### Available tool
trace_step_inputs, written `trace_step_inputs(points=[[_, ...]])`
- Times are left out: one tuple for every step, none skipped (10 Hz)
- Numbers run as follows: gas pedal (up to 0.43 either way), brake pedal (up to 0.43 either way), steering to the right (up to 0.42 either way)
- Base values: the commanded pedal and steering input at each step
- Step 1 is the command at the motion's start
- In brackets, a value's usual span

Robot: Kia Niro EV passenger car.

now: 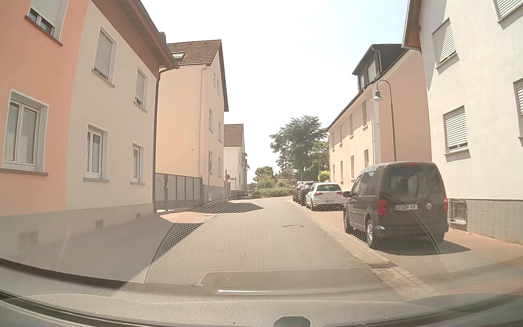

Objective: Follow the waypoints while adhering to traffic rules and regulations

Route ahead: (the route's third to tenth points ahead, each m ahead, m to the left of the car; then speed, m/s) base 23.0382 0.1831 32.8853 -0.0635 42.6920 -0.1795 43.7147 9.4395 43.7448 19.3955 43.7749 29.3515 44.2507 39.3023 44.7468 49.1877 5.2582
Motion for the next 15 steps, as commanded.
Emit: trace_step_inputs(points=[[0.000, 0.000, -0.004], [0.000, 0.000, -0.004], [0.000, 0.000, -0.004], [0.000, 0.000, -0.004], [0.000, 0.000, -0.003], [0.000, 0.000, -0.003], [0.000, 0.000, -0.003], [0.000, 0.000, -0.003], [0.000, 0.000, -0.003], [0.000, 0.000, -0.003], [0.000, 0.000, -0.003], [0.000, 0.000, -0.003], [0.000, 0.000, -0.002], [0.000, 0.000, -0.002], [0.000, 0.000, -0.002]])
